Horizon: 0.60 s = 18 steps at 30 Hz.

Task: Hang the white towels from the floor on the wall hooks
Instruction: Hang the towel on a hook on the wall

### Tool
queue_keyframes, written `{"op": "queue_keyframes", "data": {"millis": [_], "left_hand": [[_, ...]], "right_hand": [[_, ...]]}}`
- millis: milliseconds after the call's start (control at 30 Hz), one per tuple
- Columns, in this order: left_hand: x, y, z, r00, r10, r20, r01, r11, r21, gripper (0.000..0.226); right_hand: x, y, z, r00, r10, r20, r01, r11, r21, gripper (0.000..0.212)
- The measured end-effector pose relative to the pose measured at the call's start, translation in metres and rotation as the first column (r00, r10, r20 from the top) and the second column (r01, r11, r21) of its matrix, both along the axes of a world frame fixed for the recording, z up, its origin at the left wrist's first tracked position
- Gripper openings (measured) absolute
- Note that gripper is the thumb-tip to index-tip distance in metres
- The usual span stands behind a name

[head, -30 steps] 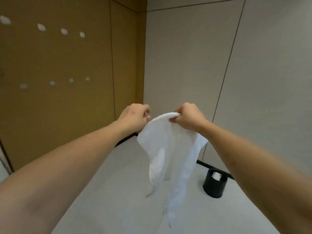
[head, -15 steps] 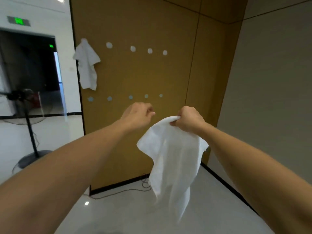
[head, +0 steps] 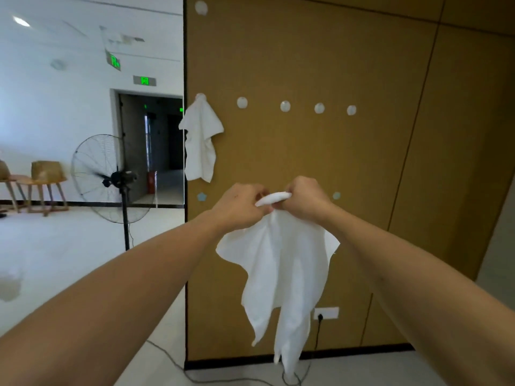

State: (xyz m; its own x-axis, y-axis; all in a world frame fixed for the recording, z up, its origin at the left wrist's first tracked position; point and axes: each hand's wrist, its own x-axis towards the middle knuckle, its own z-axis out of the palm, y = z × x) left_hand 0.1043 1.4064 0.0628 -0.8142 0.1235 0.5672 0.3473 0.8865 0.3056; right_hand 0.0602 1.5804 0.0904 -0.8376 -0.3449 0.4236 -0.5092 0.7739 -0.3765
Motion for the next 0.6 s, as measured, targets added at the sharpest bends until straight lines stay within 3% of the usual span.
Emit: {"op": "queue_keyframes", "data": {"millis": [67,133,233,400,500,600], "left_hand": [[-0.035,-0.02,0.004,1.0,-0.002,-0.02,0.002,1.0,0.008,0.01],[-0.073,-0.044,0.013,0.999,0.019,-0.045,-0.018,1.0,0.016,0.024],[-0.133,-0.084,0.032,0.997,0.049,-0.062,-0.047,0.998,0.035,0.027],[-0.224,-0.149,0.077,0.983,0.089,-0.162,-0.086,0.996,0.023,0.018],[-0.276,-0.18,0.102,0.969,0.082,-0.232,-0.067,0.995,0.072,0.019],[-0.323,-0.202,0.126,0.944,0.068,-0.322,-0.032,0.993,0.114,0.014]], "right_hand": [[-0.036,-0.018,0.005,0.999,0.043,-0.01,-0.043,0.999,-0.032,0.046],[-0.074,-0.039,0.01,0.996,0.087,-0.007,-0.088,0.994,-0.071,0.044],[-0.13,-0.071,0.023,0.987,0.163,-0.001,-0.162,0.98,-0.112,0.037],[-0.22,-0.116,0.054,0.978,0.205,-0.046,-0.21,0.952,-0.222,0.025],[-0.268,-0.134,0.073,0.962,0.225,-0.153,-0.269,0.862,-0.43,0.03],[-0.315,-0.149,0.096,0.908,0.245,-0.34,-0.388,0.797,-0.463,0.028]]}}
